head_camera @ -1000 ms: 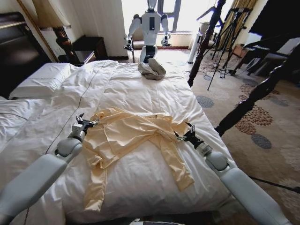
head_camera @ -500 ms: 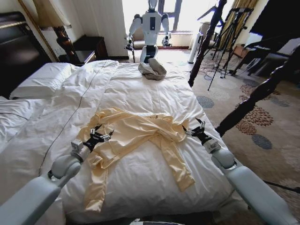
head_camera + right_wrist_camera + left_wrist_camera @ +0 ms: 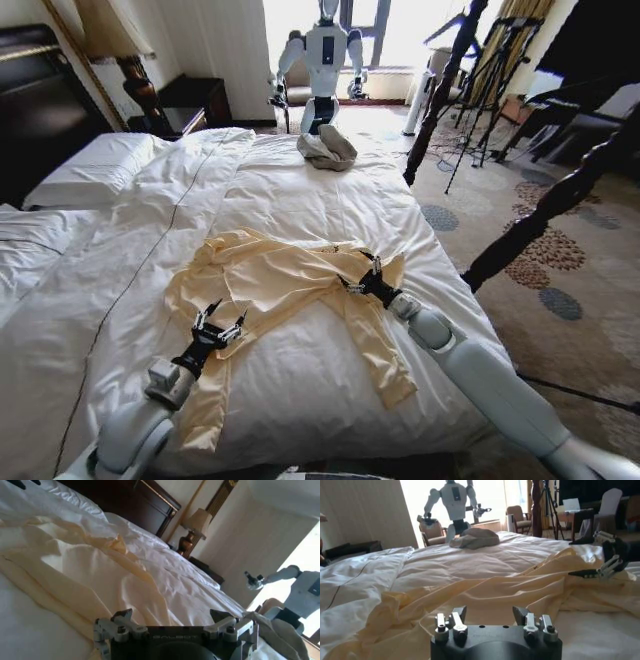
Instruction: Pick up the clothes from the bed and hang them on the clothes hanger.
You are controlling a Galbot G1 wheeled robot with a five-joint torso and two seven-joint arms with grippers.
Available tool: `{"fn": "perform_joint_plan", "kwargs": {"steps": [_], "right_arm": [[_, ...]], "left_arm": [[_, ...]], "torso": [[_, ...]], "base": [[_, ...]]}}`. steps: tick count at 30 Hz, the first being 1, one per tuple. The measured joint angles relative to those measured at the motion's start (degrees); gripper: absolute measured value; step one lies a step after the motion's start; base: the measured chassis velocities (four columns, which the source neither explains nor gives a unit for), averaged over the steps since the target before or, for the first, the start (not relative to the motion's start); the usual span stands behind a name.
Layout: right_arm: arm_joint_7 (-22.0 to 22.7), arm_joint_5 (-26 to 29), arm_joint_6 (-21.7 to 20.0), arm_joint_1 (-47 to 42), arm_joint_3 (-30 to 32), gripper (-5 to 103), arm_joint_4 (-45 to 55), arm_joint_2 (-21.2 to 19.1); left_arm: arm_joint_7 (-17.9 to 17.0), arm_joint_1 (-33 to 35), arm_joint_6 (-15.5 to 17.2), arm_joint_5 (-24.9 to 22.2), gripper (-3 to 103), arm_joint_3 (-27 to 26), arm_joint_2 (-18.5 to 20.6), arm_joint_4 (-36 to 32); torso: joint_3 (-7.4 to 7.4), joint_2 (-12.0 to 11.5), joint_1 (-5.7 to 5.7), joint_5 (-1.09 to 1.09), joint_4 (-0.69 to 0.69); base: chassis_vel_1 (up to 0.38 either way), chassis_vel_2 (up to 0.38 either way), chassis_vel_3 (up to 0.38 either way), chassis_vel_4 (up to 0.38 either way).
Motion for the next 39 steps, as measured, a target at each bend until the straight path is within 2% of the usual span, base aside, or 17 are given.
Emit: {"fn": "perform_joint_plan", "kwargs": {"steps": [1, 2, 5, 8, 11, 13, 15, 21, 25, 26, 28, 30, 32, 34, 36, 37, 39], "right_arm": [[-0.62, -0.69, -0.07, 1.87, -2.67, 100, -1.45, 1.27], [-0.62, -0.69, -0.07, 1.87, -2.67, 100, -1.45, 1.27], [0.18, -1.07, -1.78, 4.37, -7.23, 102, -2.65, 2.73], [0.16, -3.43, -1.75, 4.24, -7.47, 91, -2.69, 2.20], [-0.49, -5.15, -1.51, 3.27, -7.07, 86, -1.61, 0.09], [-0.88, -6.59, -1.25, 2.34, -6.47, 73, -0.61, -1.83], [-1.23, -10.94, -0.15, 0.64, -3.93, 63, -0.71, -3.49], [0.32, -15.54, 0.24, -0.88, -1.77, 55, -3.57, -3.20], [2.01, -17.60, 0.71, -0.49, -1.89, 51, -7.08, -1.01], [2.01, -17.60, 0.71, -0.49, -1.89, 51, -7.08, -1.01], [5.55, -19.83, 1.16, 0.88, -2.86, 52, -10.65, 2.38], [6.36, -20.36, 1.34, 1.23, -3.26, 52, -11.43, 3.32], [8.91, -21.27, 1.47, 1.92, -4.46, 56, -12.58, 5.01], [9.63, -21.53, 1.55, 2.02, -4.73, 59, -12.75, 5.47], [10.79, -22.11, 1.68, 2.24, -5.23, 66, -12.95, 6.24], [10.79, -22.11, 1.68, 2.24, -5.23, 66, -12.95, 6.24], [11.64, -23.14, 2.43, 2.65, -5.67, 77, -14.02, 7.03]], "left_arm": [[-0.16, 0.62, -0.48, 0.35, 61, 0.28, -1.26, -0.38], [-0.16, 0.62, -0.48, 0.35, 61, 0.28, -1.26, -0.38], [-0.86, 0.98, -1.53, 0.68, 45, 0.55, -3.34, -0.62], [-1.02, 0.78, -1.65, 0.66, 44, 0.64, -4.01, -0.77], [-1.16, 0.29, -1.66, 0.49, 43, 0.86, -4.58, -0.83], [-1.21, -0.06, -1.65, 0.30, 43, 1.12, -4.90, -0.83], [-1.31, -0.48, -1.52, -0.14, 43, 1.46, -5.15, -0.86], [-1.43, -0.91, -1.14, -1.15, 43, 1.84, -5.02, -1.05], [-1.61, -1.44, -0.60, -1.85, 43, 2.04, -4.68, -1.24], [-1.61, -1.44, -0.60, -1.85, 43, 2.04, -4.68, -1.24], [-1.79, -1.59, -0.37, -2.40, 43, 2.08, -4.36, -1.42], [-1.82, -1.58, -0.36, -2.49, 43, 2.08, -4.28, -1.43], [-1.84, -1.53, -0.36, -2.60, 43, 2.07, -4.12, -1.45], [-1.84, -1.52, -0.36, -2.63, 43, 2.06, -4.09, -1.45], [-1.84, -1.62, -0.37, -2.79, 42, 2.06, -3.92, -1.42], [-1.84, -1.62, -0.37, -2.79, 42, 2.06, -3.92, -1.42], [-1.84, -1.85, -0.37, -3.05, 42, 2.07, -3.83, -1.23]], "torso": [[0.00, 0.00, 0.00, 0.02, 0.02], [0.00, 0.00, 0.00, 0.02, 0.02], [0.01, 0.00, 0.01, -0.01, 0.07], [0.01, 0.00, 0.02, 0.01, 0.07], [0.01, 0.00, 0.01, 0.00, 0.04], [0.01, 0.00, 0.01, 0.00, 0.01], [0.01, 0.00, 0.01, 0.01, 0.01], [0.01, 0.00, 0.01, 0.00, 0.03], [0.01, 0.00, 0.01, 0.01, 0.02], [0.01, 0.00, 0.01, 0.01, 0.02], [0.01, 0.00, 0.01, 0.00, 0.05], [0.01, 0.00, 0.01, 0.00, 0.06], [0.01, 0.00, 0.01, -0.01, 0.05], [0.01, 0.00, 0.01, -0.01, 0.05], [0.01, 0.00, 0.01, -0.01, 0.05], [0.01, 0.00, 0.01, -0.01, 0.05], [0.01, 0.00, 0.01, -0.02, 0.03]], "base": [[0.000, 0.000, 0.000, 0.000], [0.000, 0.000, 0.000, 0.000], [0.000, 0.000, 0.000, 0.000], [0.000, 0.000, 0.000, 0.000], [0.000, 0.000, 0.000, 0.000], [0.000, 0.000, 0.000, 0.000], [0.000, 0.000, 0.000, 0.000], [0.000, 0.000, 0.000, 0.000], [0.000, 0.000, 0.000, 0.000], [0.000, 0.000, 0.000, 0.000], [0.000, 0.000, 0.000, 0.000], [0.000, 0.000, 0.000, 0.000], [0.000, 0.000, 0.000, 0.000], [0.000, 0.000, 0.000, 0.000], [0.000, 0.000, 0.000, 0.000], [0.000, 0.000, 0.000, 0.000], [0.000, 0.000, 0.000, 0.000]]}}
